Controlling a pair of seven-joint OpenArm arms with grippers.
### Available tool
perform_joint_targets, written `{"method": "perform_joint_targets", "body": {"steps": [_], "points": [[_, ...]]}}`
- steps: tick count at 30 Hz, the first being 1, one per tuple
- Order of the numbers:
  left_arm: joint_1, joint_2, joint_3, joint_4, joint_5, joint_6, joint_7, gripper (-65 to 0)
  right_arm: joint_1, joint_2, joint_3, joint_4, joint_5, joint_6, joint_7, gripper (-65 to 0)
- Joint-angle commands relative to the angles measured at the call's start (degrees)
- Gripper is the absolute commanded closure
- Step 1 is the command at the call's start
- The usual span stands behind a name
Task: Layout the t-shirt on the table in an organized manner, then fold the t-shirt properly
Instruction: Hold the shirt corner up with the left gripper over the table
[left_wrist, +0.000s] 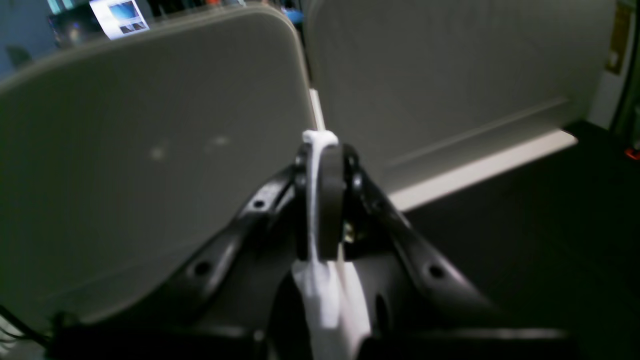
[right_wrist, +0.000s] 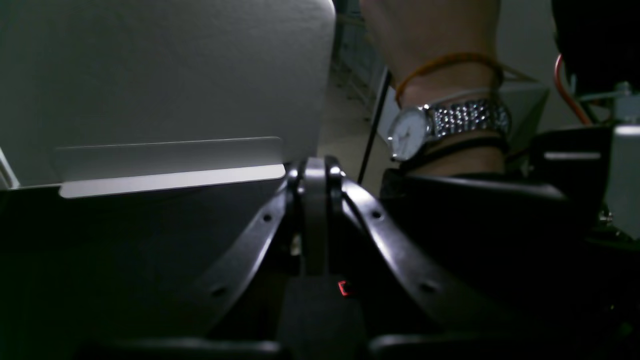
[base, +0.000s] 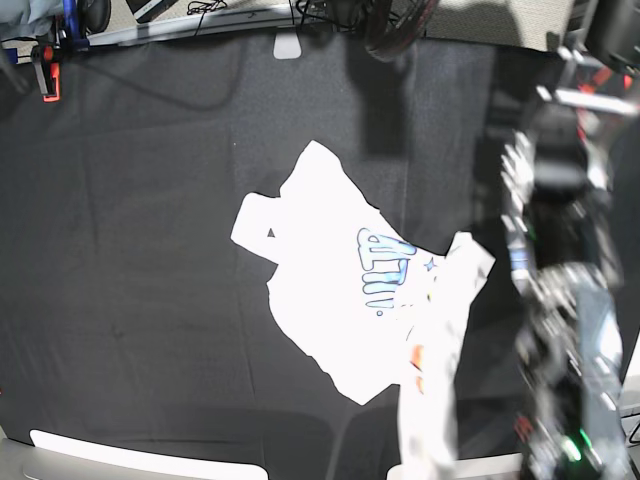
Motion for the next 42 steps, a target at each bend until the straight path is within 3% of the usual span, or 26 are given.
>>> {"method": "perform_joint_targets", "body": {"steps": [1,6,10,19,27,34,39,42], "points": [[-2.2,0.3,-0.2,-0.3,-0.5,0.2,-1.9,0.0,-0.7,-1.4,-3.3,-0.2,11.2,3.6,-3.1,0.0],[-2.3,0.0,-0.2,-3.3,-0.5,0.2,-3.8,0.0,-0.7,0.7,-3.3,-0.2,11.7,3.7,-4.9,0.0],[-2.4,0.0,-0.2,-4.2,-0.5,0.2,-3.9,0.0,-1.0,0.7,-3.3,-0.2,15.5,4.4,-6.8,0.0],[-2.6,-0.7,-0.2,-4.2,-0.1,0.2,-4.6,0.0,-1.2,1.1,-3.3,1.9,16.1,4.4,-7.0,0.0],[-3.1,-3.7,-0.1,-7.1,-3.2,0.2,-3.8,0.0,-1.2,1.1,-0.8,5.0,16.0,4.4,-7.0,0.0],[-3.8,-5.4,-0.1,-16.4,-3.9,0.1,-10.2,0.0,-8.0,1.2,1.5,5.7,19.3,4.4,-7.0,0.0],[-3.0,-6.6,-0.1,-23.3,-4.1,-4.4,-14.1,0.0,-9.8,1.3,2.2,8.8,19.9,4.4,-7.0,0.0],[-3.1,-7.8,-0.1,-25.9,-4.2,-4.9,-14.1,0.0,-9.7,1.4,3.8,9.1,19.9,4.4,-7.0,0.0]]}}
